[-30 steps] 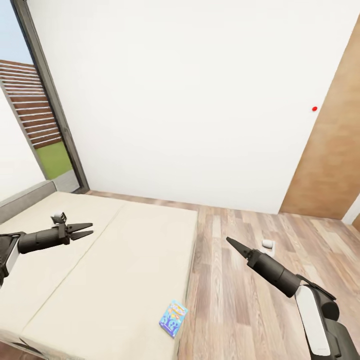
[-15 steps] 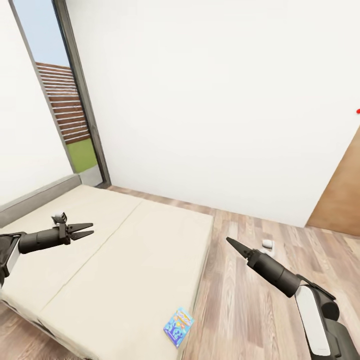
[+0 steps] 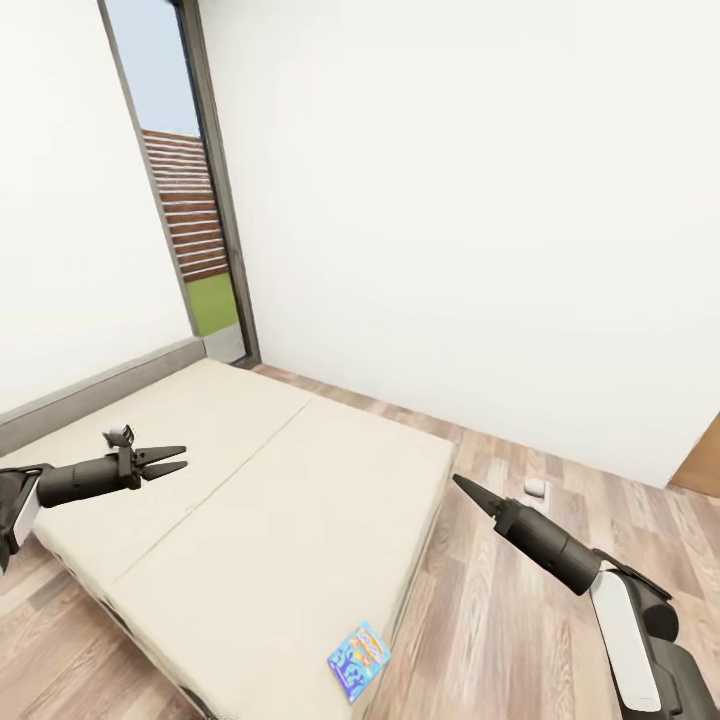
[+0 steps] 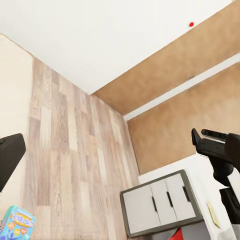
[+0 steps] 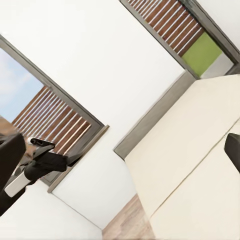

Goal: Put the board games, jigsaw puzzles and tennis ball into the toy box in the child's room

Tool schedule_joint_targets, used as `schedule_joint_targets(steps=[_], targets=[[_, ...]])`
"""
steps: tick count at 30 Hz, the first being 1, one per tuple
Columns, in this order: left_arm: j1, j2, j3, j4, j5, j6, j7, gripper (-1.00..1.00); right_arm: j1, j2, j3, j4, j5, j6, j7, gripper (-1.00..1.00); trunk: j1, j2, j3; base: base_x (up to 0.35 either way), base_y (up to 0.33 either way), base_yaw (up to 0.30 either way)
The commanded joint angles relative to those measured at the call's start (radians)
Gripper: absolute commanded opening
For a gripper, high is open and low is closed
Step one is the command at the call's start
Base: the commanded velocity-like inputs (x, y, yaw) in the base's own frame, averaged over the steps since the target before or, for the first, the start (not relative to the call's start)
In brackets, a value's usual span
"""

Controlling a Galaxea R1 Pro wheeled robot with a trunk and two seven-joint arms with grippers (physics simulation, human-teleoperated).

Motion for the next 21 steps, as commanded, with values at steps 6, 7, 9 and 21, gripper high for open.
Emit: schedule_joint_targets(steps=[6,7,9,21], targets=[[-0.001,0.0,0.0,0.0,-0.001,0.011,-0.004,1.0,-0.001,0.0,-0.001,0.0,-0.003,0.006,0.001,1.0,0.001,-0.002,-0.002,0.001,-0.03,0.291],[-0.001,0.0,0.0,0.0,-0.002,0.011,-0.004,1.0,-0.001,0.0,-0.001,0.0,-0.003,0.006,0.001,1.0,0.001,-0.002,-0.002,0.0,-0.008,0.291],[-0.001,0.0,0.0,0.0,-0.002,0.011,-0.004,1.0,-0.001,0.0,-0.001,0.0,-0.003,0.006,0.002,1.0,0.001,-0.002,-0.002,0.0,-0.005,0.291],[-0.001,0.0,-0.001,0.0,-0.001,0.011,-0.004,1.0,-0.001,0.0,-0.001,0.0,-0.003,0.006,0.0,1.0,0.001,-0.002,-0.002,0.0,-0.125,0.291]])
